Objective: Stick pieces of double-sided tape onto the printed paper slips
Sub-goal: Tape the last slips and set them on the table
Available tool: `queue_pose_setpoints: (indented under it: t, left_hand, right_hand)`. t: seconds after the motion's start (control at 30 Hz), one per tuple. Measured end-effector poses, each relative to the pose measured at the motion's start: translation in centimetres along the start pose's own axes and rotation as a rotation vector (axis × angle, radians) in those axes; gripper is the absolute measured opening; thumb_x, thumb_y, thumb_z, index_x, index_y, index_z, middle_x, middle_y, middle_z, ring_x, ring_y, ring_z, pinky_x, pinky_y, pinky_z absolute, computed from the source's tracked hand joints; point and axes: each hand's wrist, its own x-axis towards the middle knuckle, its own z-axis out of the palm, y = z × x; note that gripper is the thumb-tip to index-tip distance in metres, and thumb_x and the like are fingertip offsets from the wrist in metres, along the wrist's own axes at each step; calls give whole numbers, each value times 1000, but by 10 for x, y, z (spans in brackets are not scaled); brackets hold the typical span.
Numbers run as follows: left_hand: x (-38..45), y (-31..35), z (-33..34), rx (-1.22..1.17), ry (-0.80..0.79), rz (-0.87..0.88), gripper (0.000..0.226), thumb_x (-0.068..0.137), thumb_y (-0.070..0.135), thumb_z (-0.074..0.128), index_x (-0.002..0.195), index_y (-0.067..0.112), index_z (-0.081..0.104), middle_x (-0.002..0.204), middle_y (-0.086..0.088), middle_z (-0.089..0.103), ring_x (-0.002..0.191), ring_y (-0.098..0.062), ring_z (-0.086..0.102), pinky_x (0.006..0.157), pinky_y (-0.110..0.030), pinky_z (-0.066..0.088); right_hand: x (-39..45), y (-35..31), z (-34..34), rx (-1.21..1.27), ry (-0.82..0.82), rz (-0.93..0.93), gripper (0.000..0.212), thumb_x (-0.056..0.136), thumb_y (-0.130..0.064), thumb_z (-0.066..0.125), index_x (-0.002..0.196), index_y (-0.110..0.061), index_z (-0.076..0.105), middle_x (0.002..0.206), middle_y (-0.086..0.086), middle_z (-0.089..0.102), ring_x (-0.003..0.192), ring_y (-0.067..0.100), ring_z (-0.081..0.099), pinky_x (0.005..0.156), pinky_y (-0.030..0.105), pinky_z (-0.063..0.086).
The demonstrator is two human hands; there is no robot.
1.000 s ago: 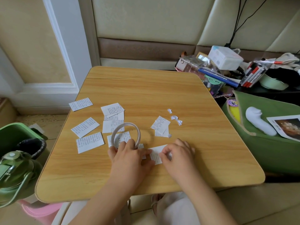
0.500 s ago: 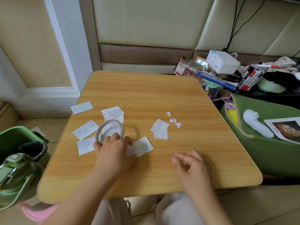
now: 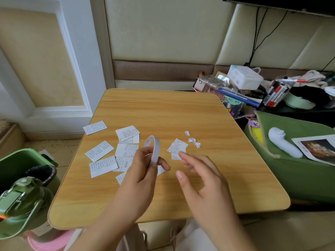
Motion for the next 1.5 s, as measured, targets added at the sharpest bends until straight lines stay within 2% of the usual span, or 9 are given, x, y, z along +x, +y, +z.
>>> queue_pose_setpoints:
  t: [0.17, 0.33, 0.47, 0.7, 0.9, 1.0, 1.13, 1.33, 1.5]
  left_hand:
    - [-10, 20, 5, -92, -64, 29, 21, 97, 7, 43, 109, 21, 53, 90, 12, 69, 68, -7, 53, 70, -18, 44]
    - [-17, 30, 4, -129, -131, 76, 21, 95, 20, 50, 114, 21, 57, 98, 8, 72, 88, -12, 65, 82, -25, 49]
    - [-22, 40, 1, -55, -188, 156, 36, 87, 13, 48, 117, 33, 54, 107, 20, 69, 104, 1, 62, 84, -9, 43]
    - [-23, 44, -1, 87, -174, 178, 22, 91, 12, 54, 105, 27, 61, 95, 22, 71, 93, 2, 66, 82, -25, 51]
    - [-24, 54, -5, 206, -95, 247, 18, 89, 17, 61, 91, 35, 63, 81, 30, 68, 80, 11, 62, 69, -2, 41]
    - [-26, 56, -6, 274, -78, 279, 12, 85, 29, 56, 88, 38, 64, 70, 17, 64, 71, -1, 57, 64, -5, 38]
    - [-27, 52, -6, 231, -39, 238, 13, 83, 40, 52, 78, 28, 55, 67, 0, 58, 61, -23, 48, 52, -28, 38]
    - [-27, 57, -5, 254, -14, 260, 20, 82, 39, 50, 74, 22, 58, 65, -3, 56, 60, -23, 47, 47, -26, 34]
    - [-28, 60, -4, 258, -12, 257, 18, 83, 38, 48, 75, 25, 57, 66, -1, 56, 62, -22, 48, 49, -26, 35]
  right_hand:
    - [6, -14, 1, -38, 42, -149, 33, 90, -25, 52, 119, -16, 64, 117, -8, 58, 111, -9, 50, 95, 6, 34]
    - [5, -20, 0, -67, 117, -203, 30, 90, -23, 53, 116, -15, 65, 117, -10, 57, 93, 5, 62, 89, 18, 45]
    - [4, -22, -6, -112, 196, -239, 28, 88, -24, 57, 111, -13, 69, 114, -6, 61, 100, 7, 59, 91, 21, 46]
    - [-1, -27, -10, -61, 256, -242, 14, 86, -20, 60, 91, -13, 71, 105, -7, 66, 101, 10, 62, 88, 22, 47]
    - [1, -30, -17, 42, 207, -172, 7, 82, -23, 64, 79, -16, 64, 104, -12, 66, 103, 3, 61, 88, 14, 43]
    - [1, -32, -18, 91, 212, -116, 6, 80, -27, 64, 79, -21, 62, 102, -17, 67, 103, 1, 62, 88, 12, 42]
    - [-1, -36, -16, 137, 199, -9, 12, 77, -36, 63, 88, -34, 57, 103, -24, 66, 97, -5, 60, 83, 6, 40]
    - [3, -39, -23, 62, 71, -41, 50, 83, -34, 58, 132, -34, 50, 103, -19, 62, 103, 1, 59, 88, 8, 39]
    - [5, -43, -25, -25, 131, -138, 19, 84, -28, 58, 96, -22, 71, 97, -17, 63, 97, -3, 59, 86, 6, 40]
